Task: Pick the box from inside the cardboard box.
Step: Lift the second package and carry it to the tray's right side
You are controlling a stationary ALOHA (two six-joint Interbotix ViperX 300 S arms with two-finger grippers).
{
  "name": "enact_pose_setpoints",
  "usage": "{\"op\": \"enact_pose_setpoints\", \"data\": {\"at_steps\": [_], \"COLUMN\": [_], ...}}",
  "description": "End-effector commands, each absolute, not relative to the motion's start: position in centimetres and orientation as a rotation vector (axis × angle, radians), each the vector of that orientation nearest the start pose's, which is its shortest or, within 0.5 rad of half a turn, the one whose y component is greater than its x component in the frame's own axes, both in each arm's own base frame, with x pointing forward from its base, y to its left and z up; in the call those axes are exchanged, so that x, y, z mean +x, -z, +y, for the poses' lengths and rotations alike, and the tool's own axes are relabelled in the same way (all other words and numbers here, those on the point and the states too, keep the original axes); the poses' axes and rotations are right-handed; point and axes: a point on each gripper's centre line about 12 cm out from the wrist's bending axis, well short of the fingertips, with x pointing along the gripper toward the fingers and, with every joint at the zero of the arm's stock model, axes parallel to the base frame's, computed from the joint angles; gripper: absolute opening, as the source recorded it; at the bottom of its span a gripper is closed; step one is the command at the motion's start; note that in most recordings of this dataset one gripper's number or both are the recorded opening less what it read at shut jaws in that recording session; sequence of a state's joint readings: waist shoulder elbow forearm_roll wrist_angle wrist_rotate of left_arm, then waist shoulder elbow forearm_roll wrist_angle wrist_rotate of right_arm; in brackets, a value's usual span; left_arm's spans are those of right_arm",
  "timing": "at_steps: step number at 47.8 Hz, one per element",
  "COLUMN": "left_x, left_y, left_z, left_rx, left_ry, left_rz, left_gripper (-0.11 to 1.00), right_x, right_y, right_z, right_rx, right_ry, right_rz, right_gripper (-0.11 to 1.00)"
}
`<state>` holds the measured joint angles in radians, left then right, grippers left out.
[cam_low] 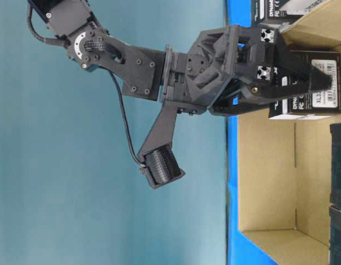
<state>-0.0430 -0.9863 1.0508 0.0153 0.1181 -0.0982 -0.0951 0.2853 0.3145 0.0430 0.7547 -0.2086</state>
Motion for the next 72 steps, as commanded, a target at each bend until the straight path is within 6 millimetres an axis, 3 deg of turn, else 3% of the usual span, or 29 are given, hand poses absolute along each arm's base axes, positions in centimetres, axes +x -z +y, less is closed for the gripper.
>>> {"op": "enact_pose_setpoints", "data": {"at_steps": [1,3,13,24,33,44,60,72], "left_x": [20.1,20.1,20.1,20.1,20.1,20.1,19.9,19.9], "left_y": [-31.3,-31.3,-31.3,-31.3,-31.3,-31.3,-31.6,-31.9], "left_z": [-0.8,-0.8,-0.8,-0.8,-0.8,-0.8,-0.8,-0.9], "left_rx": [-0.079,-0.079,-0.079,-0.079,-0.081,-0.081,-0.081,-0.082], "left_ry": [0.034,0.034,0.034,0.034,0.034,0.034,0.035,0.040], "left_rz": [0.158,0.158,0.158,0.158,0.158,0.157,0.146,0.140], "left_gripper": [-0.07,-0.07,-0.07,-0.07,-0.07,-0.07,-0.07,-0.07], "right_x": [41.7,41.8,42.0,41.9,39.3,35.0,29.7,27.1], "right_y": [-12.0,-12.3,-14.3,-21.4,-27.7,-32.6,-33.9,-32.2], "right_z": [-3.2,-3.2,-3.2,-3.3,-3.5,-3.3,-3.1,-2.8], "right_rx": [-0.069,-0.071,-0.063,-0.013,0.011,0.043,0.089,0.112], "right_ry": [-0.069,-0.070,-0.061,-0.036,-0.014,0.013,0.049,0.063], "right_rz": [1.329,1.322,1.290,1.246,1.209,1.191,1.218,1.251], "right_gripper": [0.70,0.62,0.61,0.61,0.61,0.61,0.61,0.61]}}
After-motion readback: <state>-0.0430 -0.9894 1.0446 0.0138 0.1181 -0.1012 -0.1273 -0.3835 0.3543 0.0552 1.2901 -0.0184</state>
